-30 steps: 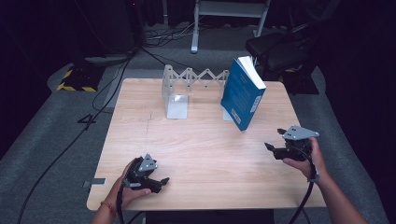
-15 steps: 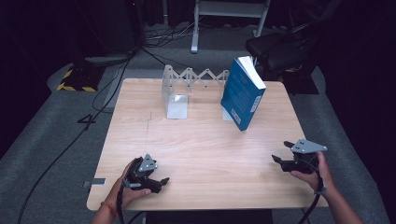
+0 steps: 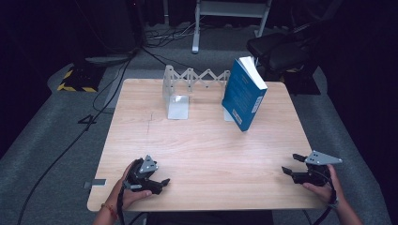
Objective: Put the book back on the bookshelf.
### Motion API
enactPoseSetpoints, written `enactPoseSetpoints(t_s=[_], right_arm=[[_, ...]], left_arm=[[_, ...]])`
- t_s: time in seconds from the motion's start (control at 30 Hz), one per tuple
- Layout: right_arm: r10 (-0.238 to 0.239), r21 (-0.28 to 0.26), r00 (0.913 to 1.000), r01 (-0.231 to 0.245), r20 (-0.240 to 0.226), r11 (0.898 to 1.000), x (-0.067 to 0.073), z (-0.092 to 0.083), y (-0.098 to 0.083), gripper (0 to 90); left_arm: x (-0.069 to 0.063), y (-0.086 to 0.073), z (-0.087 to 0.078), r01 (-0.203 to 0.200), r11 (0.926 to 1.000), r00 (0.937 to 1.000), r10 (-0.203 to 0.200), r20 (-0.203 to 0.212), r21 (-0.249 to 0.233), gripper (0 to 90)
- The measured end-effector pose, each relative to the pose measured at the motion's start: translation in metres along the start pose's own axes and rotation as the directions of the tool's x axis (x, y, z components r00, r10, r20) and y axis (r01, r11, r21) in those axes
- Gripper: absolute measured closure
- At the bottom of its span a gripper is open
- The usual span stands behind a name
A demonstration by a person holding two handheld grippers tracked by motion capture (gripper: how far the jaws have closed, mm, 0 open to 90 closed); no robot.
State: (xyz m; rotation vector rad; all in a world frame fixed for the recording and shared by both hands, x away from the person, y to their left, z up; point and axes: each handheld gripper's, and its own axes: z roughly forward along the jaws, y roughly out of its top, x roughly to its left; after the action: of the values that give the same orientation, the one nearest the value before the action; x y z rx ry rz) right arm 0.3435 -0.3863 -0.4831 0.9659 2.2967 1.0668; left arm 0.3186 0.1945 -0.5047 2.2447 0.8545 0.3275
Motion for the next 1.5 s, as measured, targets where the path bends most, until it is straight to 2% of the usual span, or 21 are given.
enactPoseSetpoints(t_s=[0.2,0.33,0.37,0.4,0.53,1.5], right_arm=[[0.053,0.005,0.9986,-0.053,-0.007,0.999,-0.006,-0.002,-0.014,25.8],[0.082,0.032,0.9966,-0.082,0.007,0.996,-0.007,0.0,-0.025,25.7],[0.087,0.062,0.996,-0.088,0.017,0.994,-0.007,0.001,-0.026,23.1],[0.093,0.06,0.9952,-0.094,0.031,0.994,-0.008,0.001,-0.026,22.5],[0.127,0.073,0.9918,-0.128,0.02,0.989,-0.01,0.001,-0.027,21.9],[0.129,0.073,0.9913,-0.131,0.027,0.989,-0.01,0.002,-0.026,21.6]], left_arm=[[-0.001,-0.001,-0.001,-0.001,1.0,1.0,0.001,0.002,0.003,15.4],[-0.001,-0.001,-0.001,0.0,1.0,1.0,0.0,0.007,0.004,15.0],[-0.001,-0.001,-0.001,0.001,1.0,1.0,-0.001,0.007,0.004,15.0],[0.0,-0.001,-0.001,-0.001,1.0,1.0,0.001,0.006,0.004,15.0],[0.0,-0.001,-0.001,-0.001,1.0,1.0,0.001,0.006,0.004,15.0],[-0.001,0.0,0.0,0.003,1.0,1.0,-0.003,0.002,0.002,14.8]])
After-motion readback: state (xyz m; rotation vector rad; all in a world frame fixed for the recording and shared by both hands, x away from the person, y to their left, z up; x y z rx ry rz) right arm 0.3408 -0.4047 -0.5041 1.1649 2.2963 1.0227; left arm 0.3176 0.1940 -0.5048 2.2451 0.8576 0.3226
